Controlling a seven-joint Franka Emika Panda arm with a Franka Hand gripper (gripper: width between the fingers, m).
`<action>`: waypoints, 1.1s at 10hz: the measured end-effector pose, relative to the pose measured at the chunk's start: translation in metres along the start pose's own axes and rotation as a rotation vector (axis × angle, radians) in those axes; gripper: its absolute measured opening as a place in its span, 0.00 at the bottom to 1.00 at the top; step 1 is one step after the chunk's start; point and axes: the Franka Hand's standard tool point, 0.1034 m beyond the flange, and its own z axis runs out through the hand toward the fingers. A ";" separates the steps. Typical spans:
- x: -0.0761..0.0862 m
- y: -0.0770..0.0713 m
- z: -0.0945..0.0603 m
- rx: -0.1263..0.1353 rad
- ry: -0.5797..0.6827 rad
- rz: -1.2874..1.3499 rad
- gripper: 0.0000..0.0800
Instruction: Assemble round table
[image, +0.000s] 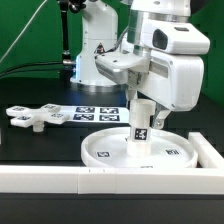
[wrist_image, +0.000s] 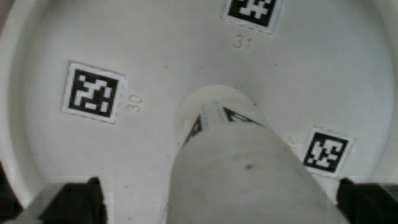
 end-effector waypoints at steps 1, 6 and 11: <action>-0.001 0.000 0.000 0.000 0.000 -0.007 0.65; -0.002 -0.001 0.000 0.000 0.000 0.035 0.50; -0.007 -0.004 0.001 0.008 0.000 0.432 0.51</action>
Offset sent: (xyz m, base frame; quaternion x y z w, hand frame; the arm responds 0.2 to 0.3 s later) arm 0.0000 0.0000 0.0000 0.0000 0.0000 0.0000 1.0000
